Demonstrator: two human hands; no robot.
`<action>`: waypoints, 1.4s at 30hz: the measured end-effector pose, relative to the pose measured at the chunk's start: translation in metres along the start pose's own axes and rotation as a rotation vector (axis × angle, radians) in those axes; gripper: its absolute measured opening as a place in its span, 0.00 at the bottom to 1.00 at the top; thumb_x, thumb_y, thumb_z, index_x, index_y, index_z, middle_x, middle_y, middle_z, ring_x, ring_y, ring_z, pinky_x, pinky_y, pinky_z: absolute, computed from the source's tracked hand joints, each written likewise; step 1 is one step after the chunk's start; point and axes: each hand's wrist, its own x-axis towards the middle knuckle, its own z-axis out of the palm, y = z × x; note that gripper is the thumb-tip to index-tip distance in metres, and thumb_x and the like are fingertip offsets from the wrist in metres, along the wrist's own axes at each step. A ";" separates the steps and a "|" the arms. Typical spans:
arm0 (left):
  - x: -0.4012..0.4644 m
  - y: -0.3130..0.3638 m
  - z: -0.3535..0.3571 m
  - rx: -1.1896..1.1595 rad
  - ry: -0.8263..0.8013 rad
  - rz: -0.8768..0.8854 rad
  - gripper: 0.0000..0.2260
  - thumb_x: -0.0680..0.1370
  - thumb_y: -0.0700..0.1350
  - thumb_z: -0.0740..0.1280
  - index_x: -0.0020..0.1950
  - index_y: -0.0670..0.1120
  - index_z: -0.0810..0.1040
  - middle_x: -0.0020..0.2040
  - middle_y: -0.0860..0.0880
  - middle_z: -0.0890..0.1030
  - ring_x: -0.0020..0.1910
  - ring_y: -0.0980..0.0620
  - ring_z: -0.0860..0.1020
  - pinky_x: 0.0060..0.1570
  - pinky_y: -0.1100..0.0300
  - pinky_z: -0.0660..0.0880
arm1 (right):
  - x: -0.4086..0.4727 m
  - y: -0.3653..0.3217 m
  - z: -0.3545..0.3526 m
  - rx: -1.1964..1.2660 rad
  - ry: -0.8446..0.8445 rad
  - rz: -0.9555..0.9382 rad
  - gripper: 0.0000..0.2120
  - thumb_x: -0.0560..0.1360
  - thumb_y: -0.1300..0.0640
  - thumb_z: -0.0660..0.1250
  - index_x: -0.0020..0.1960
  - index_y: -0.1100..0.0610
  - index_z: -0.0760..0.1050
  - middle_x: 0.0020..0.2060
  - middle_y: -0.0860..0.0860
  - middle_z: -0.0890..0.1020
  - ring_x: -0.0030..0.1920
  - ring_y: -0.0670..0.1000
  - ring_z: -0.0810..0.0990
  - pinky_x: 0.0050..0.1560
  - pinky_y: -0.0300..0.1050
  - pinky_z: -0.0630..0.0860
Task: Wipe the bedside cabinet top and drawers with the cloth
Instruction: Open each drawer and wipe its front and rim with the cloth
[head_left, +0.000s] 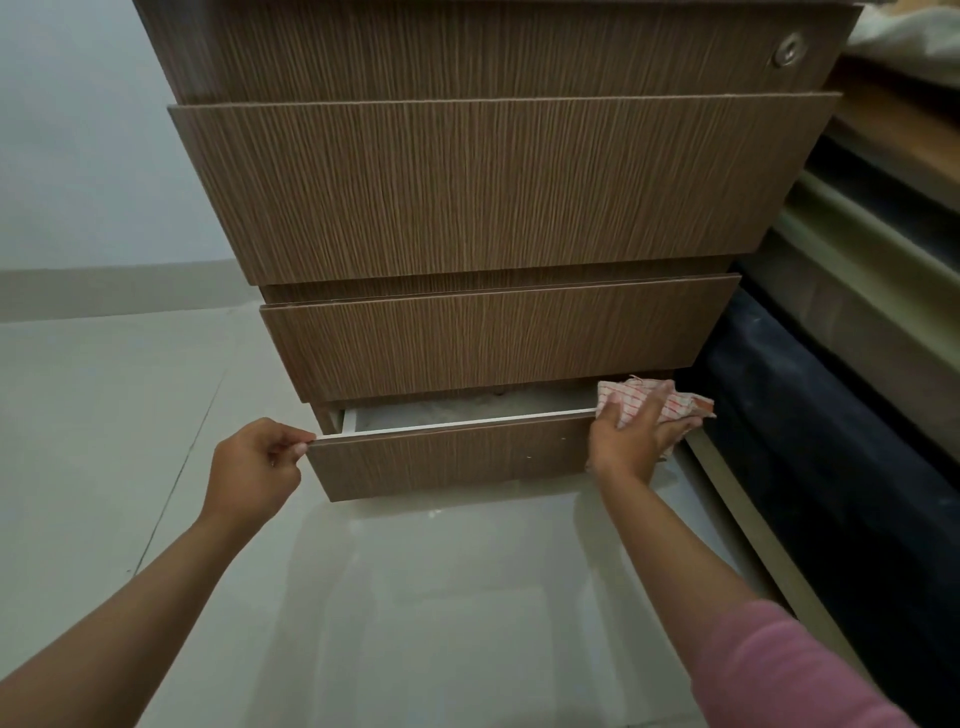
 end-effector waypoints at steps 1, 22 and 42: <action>0.000 0.000 0.000 0.005 -0.001 0.004 0.06 0.72 0.32 0.68 0.45 0.40 0.83 0.41 0.45 0.81 0.39 0.52 0.77 0.36 0.73 0.69 | 0.004 0.001 -0.003 -0.007 0.001 -0.002 0.32 0.79 0.48 0.57 0.76 0.42 0.42 0.74 0.56 0.32 0.76 0.59 0.38 0.73 0.58 0.54; 0.004 0.003 -0.006 0.022 -0.058 -0.010 0.07 0.72 0.32 0.68 0.44 0.42 0.83 0.42 0.44 0.82 0.38 0.60 0.77 0.35 0.82 0.66 | 0.002 0.029 0.023 0.453 0.240 -0.060 0.28 0.81 0.52 0.49 0.76 0.48 0.39 0.76 0.58 0.44 0.75 0.58 0.54 0.64 0.42 0.58; 0.008 0.002 -0.006 0.061 -0.079 -0.005 0.07 0.72 0.32 0.68 0.45 0.41 0.84 0.39 0.47 0.81 0.37 0.58 0.75 0.34 0.81 0.66 | -0.009 0.043 0.045 0.493 0.218 0.069 0.28 0.82 0.51 0.49 0.76 0.49 0.38 0.76 0.59 0.43 0.74 0.59 0.57 0.63 0.42 0.60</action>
